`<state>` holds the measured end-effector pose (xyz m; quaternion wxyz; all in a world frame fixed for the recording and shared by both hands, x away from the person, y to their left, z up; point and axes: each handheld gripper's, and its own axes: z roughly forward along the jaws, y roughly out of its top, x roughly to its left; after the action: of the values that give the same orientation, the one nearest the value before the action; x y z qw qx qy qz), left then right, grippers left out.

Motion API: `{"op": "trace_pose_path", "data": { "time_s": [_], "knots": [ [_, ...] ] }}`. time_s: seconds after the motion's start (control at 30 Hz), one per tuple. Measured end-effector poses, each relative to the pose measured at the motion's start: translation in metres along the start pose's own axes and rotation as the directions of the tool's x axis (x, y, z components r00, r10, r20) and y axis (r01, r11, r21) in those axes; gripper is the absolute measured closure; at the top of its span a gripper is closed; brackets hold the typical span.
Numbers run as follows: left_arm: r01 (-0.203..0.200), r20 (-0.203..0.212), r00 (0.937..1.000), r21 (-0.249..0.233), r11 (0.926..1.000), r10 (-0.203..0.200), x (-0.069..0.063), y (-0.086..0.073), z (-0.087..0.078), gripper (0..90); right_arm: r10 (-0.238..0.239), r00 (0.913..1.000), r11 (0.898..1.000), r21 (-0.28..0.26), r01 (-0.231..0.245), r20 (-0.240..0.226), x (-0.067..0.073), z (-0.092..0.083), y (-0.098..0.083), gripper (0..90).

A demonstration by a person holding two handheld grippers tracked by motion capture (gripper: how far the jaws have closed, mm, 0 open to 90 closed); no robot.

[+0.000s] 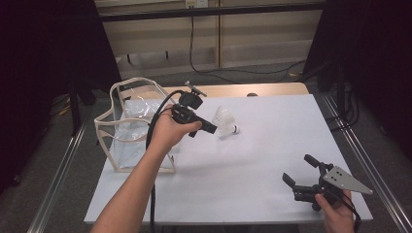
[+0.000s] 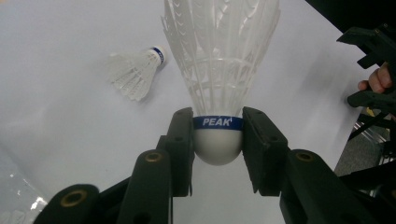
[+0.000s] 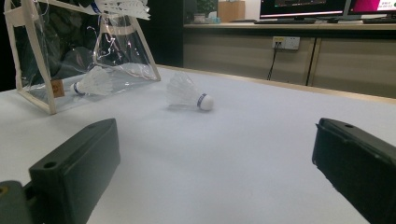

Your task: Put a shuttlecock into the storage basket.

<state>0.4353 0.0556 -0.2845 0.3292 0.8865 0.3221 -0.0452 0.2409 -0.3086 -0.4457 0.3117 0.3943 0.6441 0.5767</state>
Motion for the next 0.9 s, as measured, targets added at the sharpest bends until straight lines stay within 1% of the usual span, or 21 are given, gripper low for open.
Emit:
{"op": "trace_pose_path", "data": {
  "time_s": [0.13,0.4,0.43,0.57,0.6,0.63,0.9],
  "knots": [
    [0.011,-0.006,0.9999,-0.001,0.9999,-0.011,0.001,0.001,-0.002,65.5,0.002,1.0,1.0,0.0,-0.002,0.001,0.0,0.0,0.0,0.7],
    [0.015,-0.013,0.9998,0.002,0.9999,-0.015,0.004,0.003,-0.006,65.5,0.001,1.0,1.0,0.0,-0.001,0.002,0.0,-0.001,0.0,0.7],
    [0.024,-0.015,0.9996,-0.004,0.9997,-0.024,0.004,0.003,-0.007,65.5,0.002,1.0,1.0,-0.001,-0.002,0.002,0.0,-0.001,0.0,0.7],
    [0.012,-0.017,0.9998,0.005,0.9999,-0.012,0.006,0.004,-0.01,65.5,0.002,1.0,1.0,0.0,-0.002,0.0,0.0,-0.001,0.0,0.7],
    [0.024,-0.018,0.9995,-0.003,0.9997,-0.024,0.005,0.004,-0.01,65.5,0.001,1.0,1.0,0.0,-0.001,0.001,0.0,-0.001,0.0,0.7],
    [0.024,-0.019,0.9995,0.003,0.9997,-0.024,0.006,0.004,-0.011,65.5,0.001,1.0,1.0,0.0,-0.001,0.0,0.0,-0.001,0.0,0.7],
    [0.031,-0.024,0.9992,-0.008,0.9995,-0.032,0.009,0.006,-0.017,65.5,0.002,1.0,1.0,-0.001,-0.002,0.001,0.0,-0.001,0.0,0.7]
  ]
}}
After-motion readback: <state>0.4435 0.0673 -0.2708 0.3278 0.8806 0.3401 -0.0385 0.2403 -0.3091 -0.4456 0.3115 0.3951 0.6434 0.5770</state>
